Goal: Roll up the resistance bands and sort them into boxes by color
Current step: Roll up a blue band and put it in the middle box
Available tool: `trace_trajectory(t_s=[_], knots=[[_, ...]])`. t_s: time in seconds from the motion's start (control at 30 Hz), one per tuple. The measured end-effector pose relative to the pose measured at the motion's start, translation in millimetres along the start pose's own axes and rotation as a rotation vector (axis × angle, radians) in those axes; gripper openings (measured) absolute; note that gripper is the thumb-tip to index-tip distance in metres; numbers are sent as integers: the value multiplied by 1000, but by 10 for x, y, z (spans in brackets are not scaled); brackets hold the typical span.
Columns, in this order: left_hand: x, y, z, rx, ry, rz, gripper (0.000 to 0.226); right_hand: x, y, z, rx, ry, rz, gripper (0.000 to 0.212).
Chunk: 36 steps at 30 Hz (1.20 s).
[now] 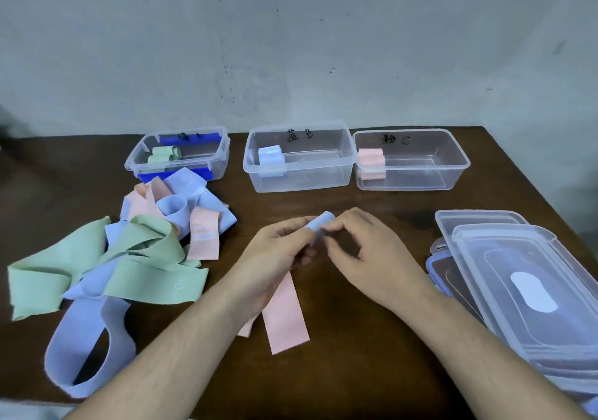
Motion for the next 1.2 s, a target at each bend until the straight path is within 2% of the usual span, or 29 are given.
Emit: trace_trajectory(t_s=[0.07, 0.3, 0.4, 0.6, 0.7, 0.8, 0.9, 1.0, 1.1, 1.2], knots=[[-120, 64, -110, 34, 11, -72, 21, 14, -51, -114, -26, 7, 31, 12], [-533, 465, -496, 185, -23, -157, 24, 136, -182, -613, -114, -4, 174, 41], [-679, 558, -696, 205, -33, -152, 20, 196, -240, -858, -168, -24, 127, 34], [-889, 630, -1059, 171, -101, -92, 15, 335, -308, -1266, -138, -71, 117, 27], [-974, 713, -1233, 170, -140, -98, 14, 423, -310, -1457, -40, -123, 79, 24], [-1042, 818, -1401, 174, -174, -147, 24, 538, -263, -1663, 54, -170, -22, 19], [-1091, 964, -1482, 212, -211, -267, 24, 569, -225, -1832, 116, -221, -100, 16], [-1183, 1131, -1668, 331, -146, -449, 18, 541, -106, -2042, 198, -231, -123, 15], [-1213, 1264, -1858, 520, -67, -693, 13, 551, 112, -2201, 286, -265, -66, 16], [-1111, 1342, -1969, 737, -85, -1007, 21, 661, 279, -2256, 326, -371, 22, 16]])
Point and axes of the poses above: each hand's wrist, its own z-axis away from the middle knuckle, its own x-axis out of the palm, y = z × x, the point moved 7 cm from there along -z, towards the middle knuckle, and after that the axes turned 10 degrees about y, right-handed, at the moved point
